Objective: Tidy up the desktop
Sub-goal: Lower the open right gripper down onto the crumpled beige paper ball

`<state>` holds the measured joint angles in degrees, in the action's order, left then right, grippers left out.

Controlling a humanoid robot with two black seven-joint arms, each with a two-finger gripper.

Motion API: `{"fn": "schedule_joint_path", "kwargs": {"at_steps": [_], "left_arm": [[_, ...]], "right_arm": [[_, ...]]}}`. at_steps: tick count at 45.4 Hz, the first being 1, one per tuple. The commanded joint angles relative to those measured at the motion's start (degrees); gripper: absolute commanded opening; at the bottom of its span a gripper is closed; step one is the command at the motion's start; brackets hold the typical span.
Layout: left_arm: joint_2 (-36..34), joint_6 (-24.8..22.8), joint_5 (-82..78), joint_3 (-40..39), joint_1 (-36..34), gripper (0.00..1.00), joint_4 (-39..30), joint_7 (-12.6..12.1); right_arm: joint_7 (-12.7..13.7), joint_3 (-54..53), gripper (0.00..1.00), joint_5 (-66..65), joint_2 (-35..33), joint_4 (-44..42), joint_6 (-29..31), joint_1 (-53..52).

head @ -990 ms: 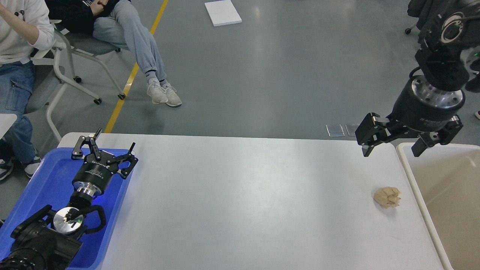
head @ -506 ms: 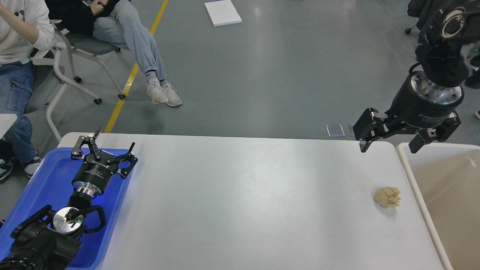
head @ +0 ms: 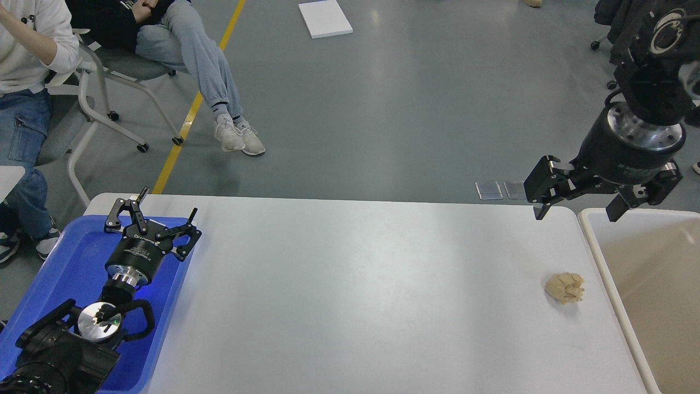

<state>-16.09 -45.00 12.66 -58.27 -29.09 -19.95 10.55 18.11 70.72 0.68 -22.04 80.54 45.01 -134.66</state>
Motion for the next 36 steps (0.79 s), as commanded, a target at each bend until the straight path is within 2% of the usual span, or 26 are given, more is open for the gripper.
{"fn": "schedule_joint_path", "kwargs": {"at_steps": [1, 14, 36], "left_arm": [[0.0, 0.0, 0.0, 0.0, 0.0, 1.00, 0.0, 0.1], [0.0, 0.0, 0.0, 0.0, 0.0, 1.00, 0.0, 0.0], [0.0, 0.0, 0.0, 0.0, 0.0, 1.00, 0.0, 0.1]], "right_arm": [[0.0, 1.1, 0.99, -4.0, 0.2, 0.0, -1.4, 2.2], [0.1, 0.9, 1.00, -4.0, 0.1, -4.2, -12.5, 9.4], [0.0, 0.4, 1.00, -3.8, -0.5, -4.8, -12.9, 12.8]]}}
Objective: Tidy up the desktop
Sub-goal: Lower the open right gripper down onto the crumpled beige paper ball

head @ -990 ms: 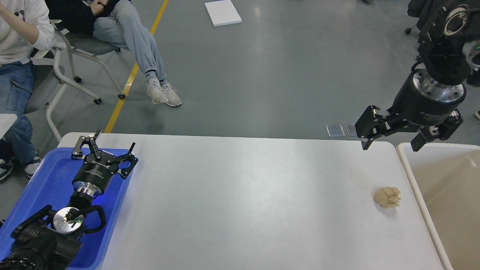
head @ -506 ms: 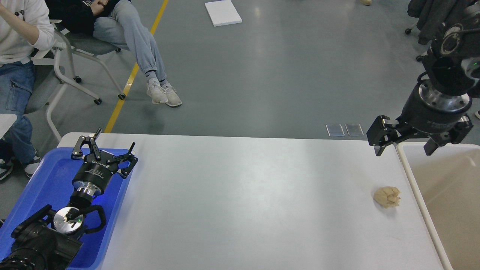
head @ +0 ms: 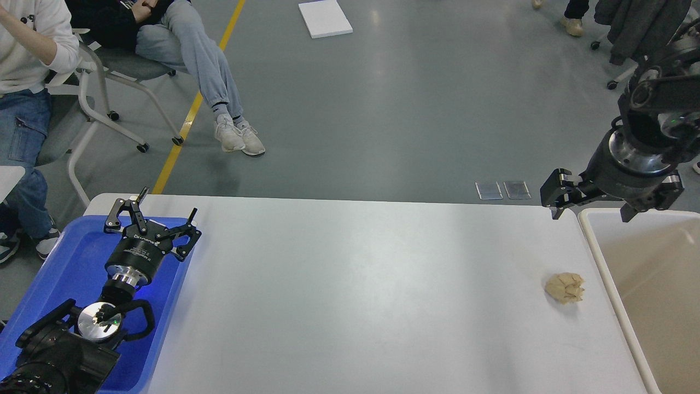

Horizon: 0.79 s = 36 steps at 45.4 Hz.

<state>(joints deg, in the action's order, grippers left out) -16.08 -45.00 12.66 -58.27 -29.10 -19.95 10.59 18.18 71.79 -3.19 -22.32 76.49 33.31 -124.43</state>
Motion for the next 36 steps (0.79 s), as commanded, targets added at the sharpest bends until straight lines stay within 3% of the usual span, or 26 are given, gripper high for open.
{"fn": "schedule_joint_path", "kwargs": {"at_steps": [1, 18, 28, 36], "left_arm": [[0.0, 0.0, 0.0, 0.0, 0.0, 1.00, 0.0, 0.0], [0.0, 0.0, 0.0, 0.0, 0.0, 1.00, 0.0, 0.0], [0.0, 0.0, 0.0, 0.0, 0.0, 1.00, 0.0, 0.0], [0.0, 0.0, 0.0, 0.0, 0.0, 1.00, 0.0, 0.0]], "right_arm": [[-0.1, -0.9, 1.00, 0.0, -0.4, -0.7, -1.2, 2.7], [0.1, -6.0, 1.00, -0.1, -4.3, -2.7, -2.6, 11.2], [-0.1, -6.1, 0.97, -1.6, -3.9, -5.5, -18.7, 20.0], [-0.9, -10.0, 0.98, -13.0, -4.4, -5.7, -24.0, 26.0]]}}
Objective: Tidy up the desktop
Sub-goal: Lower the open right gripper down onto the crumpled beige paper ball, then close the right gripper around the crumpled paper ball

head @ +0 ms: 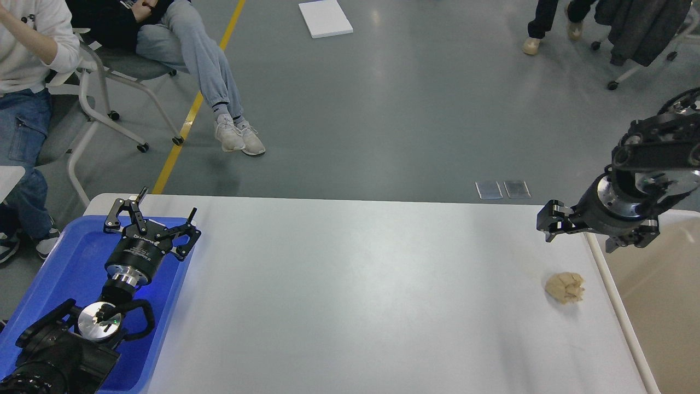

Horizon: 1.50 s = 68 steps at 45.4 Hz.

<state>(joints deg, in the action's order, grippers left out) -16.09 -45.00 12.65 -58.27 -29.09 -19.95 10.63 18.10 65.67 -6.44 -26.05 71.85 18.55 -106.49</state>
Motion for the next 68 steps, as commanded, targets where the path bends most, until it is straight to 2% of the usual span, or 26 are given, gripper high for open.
{"fn": "schedule_joint_path", "kwargs": {"at_steps": [1, 10, 19, 33, 45, 57, 68], "left_arm": [[0.0, 0.0, 0.0, 0.0, 0.0, 1.00, 0.0, 0.0], [0.0, 0.0, 0.0, 0.0, 0.0, 1.00, 0.0, 0.0], [0.0, 0.0, 0.0, 0.0, 0.0, 1.00, 0.0, 0.0], [0.0, 0.0, 0.0, 0.0, 0.0, 1.00, 0.0, 0.0], [0.0, 0.0, 0.0, 0.0, 0.0, 1.00, 0.0, 0.0], [0.0, 0.0, 0.0, 0.0, 0.0, 1.00, 0.0, 0.0], [0.0, 0.0, 0.0, 0.0, 0.0, 1.00, 0.0, 0.0]], "right_arm": [[-1.0, -4.7, 0.98, -11.0, -0.8, -1.1, -9.5, 8.7], [-1.2, -8.7, 1.00, -20.5, -0.6, -5.0, -11.0, 16.2], [-1.0, -16.1, 1.00, -20.6, -0.8, -7.6, -11.1, 22.3], [-1.1, -22.5, 1.00, -21.1, -1.1, -21.8, -11.3, 34.1], [-1.3, -25.1, 1.00, -23.9, -1.4, -28.3, -11.1, 39.4], [-1.2, -25.5, 1.00, -23.5, -1.3, -29.2, -11.3, 41.0], [-1.2, -30.9, 1.00, -21.7, -1.4, -29.3, -11.3, 42.5]]}}
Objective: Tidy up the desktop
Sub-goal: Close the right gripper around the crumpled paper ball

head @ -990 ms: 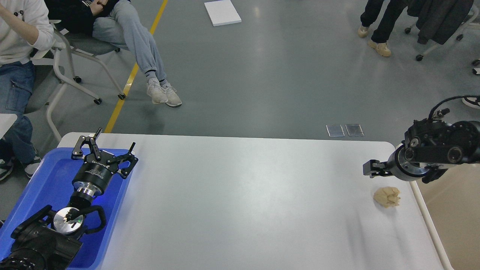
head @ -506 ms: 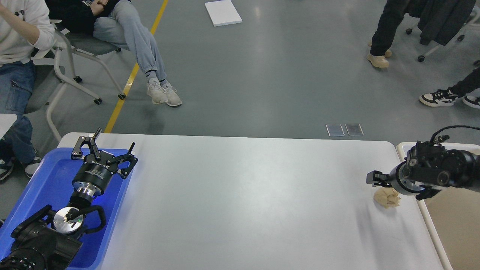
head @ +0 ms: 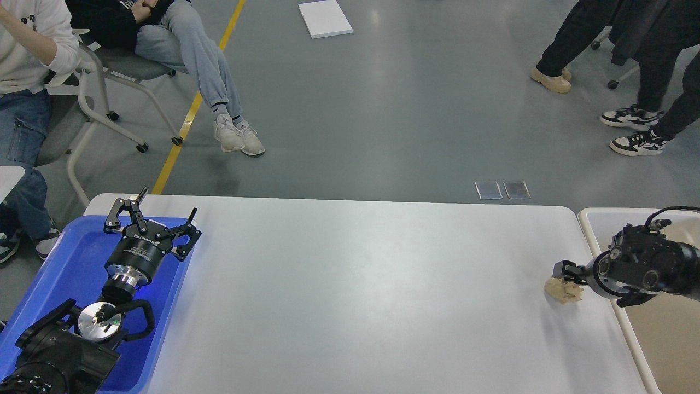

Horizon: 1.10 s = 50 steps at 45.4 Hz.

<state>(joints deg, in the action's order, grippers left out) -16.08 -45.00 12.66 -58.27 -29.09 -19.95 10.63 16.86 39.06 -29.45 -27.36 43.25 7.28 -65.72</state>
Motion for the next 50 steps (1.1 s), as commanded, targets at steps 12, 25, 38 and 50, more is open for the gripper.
{"fn": "schedule_joint_path", "kwargs": {"at_steps": [12, 25, 38, 50], "left_arm": [[0.0, 0.0, 0.0, 0.0, 0.0, 1.00, 0.0, 0.0], [0.0, 0.0, 0.0, 0.0, 0.0, 1.00, 0.0, 0.0], [0.0, 0.0, 0.0, 0.0, 0.0, 1.00, 0.0, 0.0], [0.0, 0.0, 0.0, 0.0, 0.0, 1.00, 0.0, 0.1]], "right_arm": [[0.1, -6.8, 1.00, 9.3, 0.1, -0.4, 0.3, 2.7], [0.1, -6.9, 1.00, 9.3, 0.7, -5.7, -0.4, 4.3], [0.1, -8.4, 1.00, 9.4, 1.9, -6.4, -1.9, 5.8], [0.1, -13.3, 1.00, 9.4, 3.6, -7.6, -2.6, 7.7]]}}
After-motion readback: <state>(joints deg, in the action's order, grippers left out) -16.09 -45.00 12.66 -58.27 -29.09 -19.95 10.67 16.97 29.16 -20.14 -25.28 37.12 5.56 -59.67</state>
